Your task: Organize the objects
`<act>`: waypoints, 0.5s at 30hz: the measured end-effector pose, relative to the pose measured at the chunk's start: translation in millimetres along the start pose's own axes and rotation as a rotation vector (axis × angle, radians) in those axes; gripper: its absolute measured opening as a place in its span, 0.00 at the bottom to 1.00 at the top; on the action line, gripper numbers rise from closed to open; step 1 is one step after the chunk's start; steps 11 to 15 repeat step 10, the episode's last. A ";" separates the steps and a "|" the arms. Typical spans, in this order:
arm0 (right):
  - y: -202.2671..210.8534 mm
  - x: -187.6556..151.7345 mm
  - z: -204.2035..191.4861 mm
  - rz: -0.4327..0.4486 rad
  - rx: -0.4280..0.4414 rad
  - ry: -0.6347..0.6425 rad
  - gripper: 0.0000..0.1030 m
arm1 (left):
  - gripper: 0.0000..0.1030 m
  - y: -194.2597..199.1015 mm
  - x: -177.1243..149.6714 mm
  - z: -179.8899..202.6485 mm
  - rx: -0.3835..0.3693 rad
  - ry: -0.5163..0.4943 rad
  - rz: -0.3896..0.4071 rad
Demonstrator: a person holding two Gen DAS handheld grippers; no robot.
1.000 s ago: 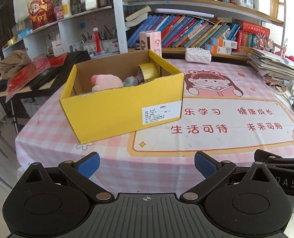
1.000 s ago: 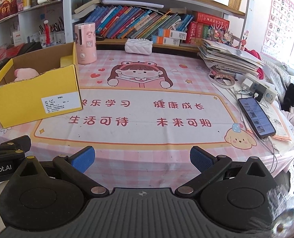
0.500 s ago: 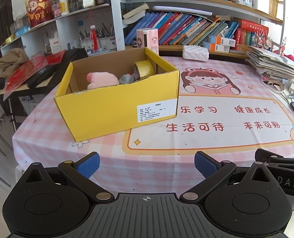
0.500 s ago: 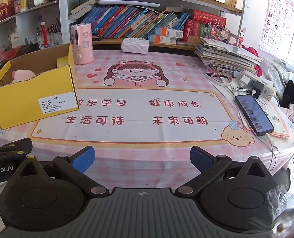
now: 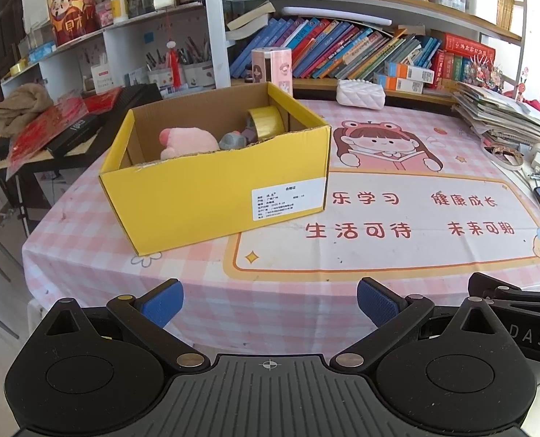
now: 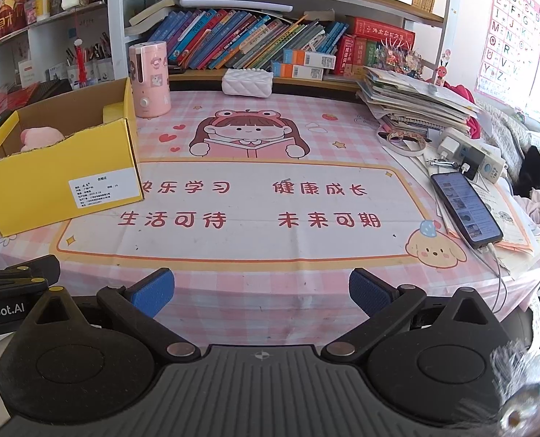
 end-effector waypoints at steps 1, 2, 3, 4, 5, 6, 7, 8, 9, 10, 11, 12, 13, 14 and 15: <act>0.0 0.0 0.0 0.000 0.000 0.000 1.00 | 1.00 -0.1 0.4 0.2 -0.001 0.001 -0.001; -0.1 0.1 -0.1 0.000 0.000 0.000 1.00 | 1.00 -0.2 0.2 -0.1 -0.002 0.004 -0.003; -0.1 0.1 -0.2 0.000 0.000 0.001 1.00 | 1.00 -0.4 0.6 -0.1 -0.003 0.006 -0.004; 0.0 0.1 -0.1 0.000 0.000 0.001 1.00 | 1.00 -0.7 1.0 -0.2 -0.002 0.004 -0.003; -0.1 0.1 -0.1 0.000 0.000 0.001 1.00 | 1.00 -0.7 1.0 -0.5 -0.001 0.004 -0.003; 0.0 -0.1 0.1 0.000 0.000 0.001 1.00 | 1.00 -1.0 1.5 -0.9 -0.001 0.003 -0.002; 0.0 0.0 -0.3 0.000 0.000 0.000 1.00 | 1.00 -1.2 1.6 -1.1 0.000 0.003 -0.001; 0.0 0.0 -0.3 0.000 0.000 0.000 1.00 | 1.00 -1.6 1.7 -1.4 0.000 0.003 -0.001; 0.0 0.0 -0.3 0.000 0.000 0.000 1.00 | 1.00 -1.9 2.1 -1.5 0.002 0.001 0.000; 0.0 -0.2 0.1 -0.001 -0.001 0.000 1.00 | 1.00 -2.1 2.5 -1.4 0.003 0.000 -0.001; 0.0 -0.2 0.1 -0.001 -0.001 0.000 1.00 | 1.00 -2.1 2.5 -1.4 0.003 0.000 -0.001; 0.0 -0.2 0.1 -0.001 -0.001 0.000 1.00 | 1.00 -2.1 2.5 -1.4 0.003 0.000 -0.001; 0.0 -0.2 0.1 -0.001 -0.001 0.000 1.00 | 1.00 -2.1 2.5 -1.4 0.003 0.000 -0.001; 0.0 -0.2 0.1 -0.001 -0.001 0.000 1.00 | 1.00 -2.1 2.5 -1.4 0.003 0.000 -0.001; 0.0 -0.2 0.1 -0.001 -0.001 0.000 1.00 | 1.00 -2.1 2.5 -1.4 0.003 0.000 -0.001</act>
Point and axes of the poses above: each gripper's, at about its wrist camera, not at the fingertips, and y roughly against the way its jaws point, z to its right, x to its top, the point moved 6 cm from there along -y, roughly the way its jaws point, and after that the axes turned 12 degrees about y, right-handed, at the moved point
